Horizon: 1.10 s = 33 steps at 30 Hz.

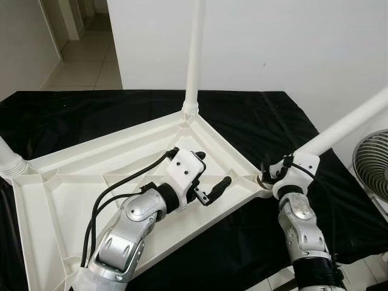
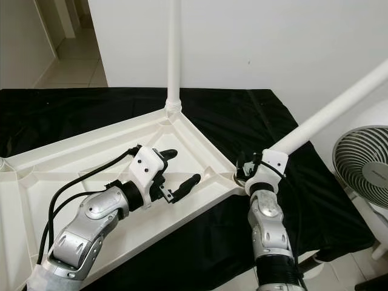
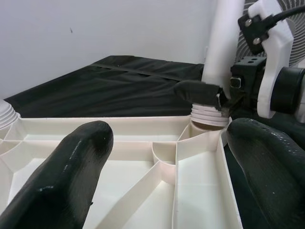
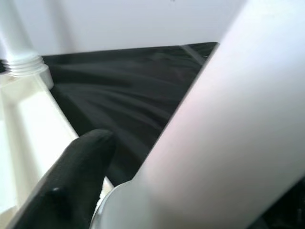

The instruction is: Building children table

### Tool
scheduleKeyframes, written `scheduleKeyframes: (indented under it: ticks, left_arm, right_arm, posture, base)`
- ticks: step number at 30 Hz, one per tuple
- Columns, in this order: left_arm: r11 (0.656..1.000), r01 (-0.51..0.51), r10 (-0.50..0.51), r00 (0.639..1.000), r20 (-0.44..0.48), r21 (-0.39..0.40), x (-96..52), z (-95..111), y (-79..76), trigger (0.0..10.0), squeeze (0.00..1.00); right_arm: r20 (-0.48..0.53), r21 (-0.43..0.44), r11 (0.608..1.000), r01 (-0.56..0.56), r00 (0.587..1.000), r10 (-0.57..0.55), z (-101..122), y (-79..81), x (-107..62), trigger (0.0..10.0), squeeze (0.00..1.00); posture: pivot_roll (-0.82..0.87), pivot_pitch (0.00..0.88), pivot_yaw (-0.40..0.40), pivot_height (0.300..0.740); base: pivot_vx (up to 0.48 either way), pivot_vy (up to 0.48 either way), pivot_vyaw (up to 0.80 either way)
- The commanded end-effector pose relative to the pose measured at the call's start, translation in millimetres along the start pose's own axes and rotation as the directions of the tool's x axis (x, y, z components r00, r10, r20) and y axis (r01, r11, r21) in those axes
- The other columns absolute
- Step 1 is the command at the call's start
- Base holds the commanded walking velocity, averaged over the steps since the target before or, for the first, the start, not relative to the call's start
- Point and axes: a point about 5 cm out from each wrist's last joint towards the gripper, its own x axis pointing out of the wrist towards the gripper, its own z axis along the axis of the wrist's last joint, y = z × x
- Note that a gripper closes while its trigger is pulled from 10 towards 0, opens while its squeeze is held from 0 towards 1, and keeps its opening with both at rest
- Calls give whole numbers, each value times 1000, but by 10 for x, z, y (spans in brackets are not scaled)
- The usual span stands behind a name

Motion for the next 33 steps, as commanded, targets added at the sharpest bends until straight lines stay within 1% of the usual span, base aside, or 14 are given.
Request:
scheduleKeyframes:
  ticks: [1,2,7,9,17,18,19,20,21,23,25,28,32,33]
  left_arm:
    - [998,-58,58,998,2,16,12,9,38,10000,0]
    - [998,-58,58,998,4,17,16,11,38,10000,0]
    - [998,-60,60,998,6,18,19,12,42,10000,0]
    - [998,-64,64,998,7,19,16,13,46,10000,0]
    - [998,-65,65,998,7,21,11,14,50,10000,0]
    - [998,-65,65,998,7,22,11,14,55,10000,0]
    - [998,-65,65,998,7,22,11,14,55,10000,0]
    - [998,-64,64,998,8,22,11,16,57,10000,0]
    - [998,-63,63,998,8,24,11,15,58,10000,0]
    - [998,-62,62,998,8,24,11,15,59,10000,0]
    - [998,-62,62,998,8,24,11,15,59,10000,0]
    - [998,-59,59,998,9,25,11,14,61,10000,0]
    - [998,-57,57,998,8,26,8,14,63,10000,0]
    - [998,-57,56,998,8,27,7,15,66,10000,0]
  right_arm:
    - [-3,16,999,-35,999,35,-16,1,5,706,0]
    - [1,4,998,-59,998,59,0,-41,23,0,0]
    - [-1,35,995,-90,996,90,29,-124,67,0,0]
    - [10,14,995,-103,995,103,73,-167,112,0,0]
    - [32,9,987,-160,987,160,121,-155,133,0,0]
    - [26,-4,979,-202,979,202,112,-142,119,1137,0]
    - [26,-4,979,-202,979,202,112,-142,119,1137,0]
    - [24,-25,970,-243,970,244,107,-127,93,10000,0]
    - [25,-53,960,-274,961,275,101,-118,63,10000,0]
    - [21,-64,953,-295,955,297,84,-113,35,10000,0]
    - [21,-64,953,-295,955,297,84,-113,35,10000,0]
    - [50,-84,946,-313,947,318,18,-106,-70,10000,0]
    - [70,-103,943,-316,943,324,-6,-95,-115,10000,0]
    - [78,-132,941,-311,943,323,-31,-94,-142,10000,0]
  posture:
    - [25,49,-43,740]
    - [25,48,-44,740]
    - [26,46,-46,740]
    - [27,43,-45,740]
    - [29,40,-44,740]
    - [29,36,-41,740]
    - [29,36,-41,740]
    - [28,34,-40,740]
    - [27,34,-39,740]
    - [26,31,-38,740]
    - [26,31,-38,740]
    - [25,31,-32,740]
    - [25,32,-29,740]
    - [24,34,-26,740]
  base:
    - [0,0,0]
    - [0,0,0]
    - [0,0,0]
    - [0,0,0]
    - [0,0,0]
    - [0,0,0]
    - [0,0,0]
    - [0,0,0]
    - [0,0,0]
    - [0,0,0]
    - [0,0,0]
    - [0,0,0]
    - [0,0,0]
    - [0,0,0]
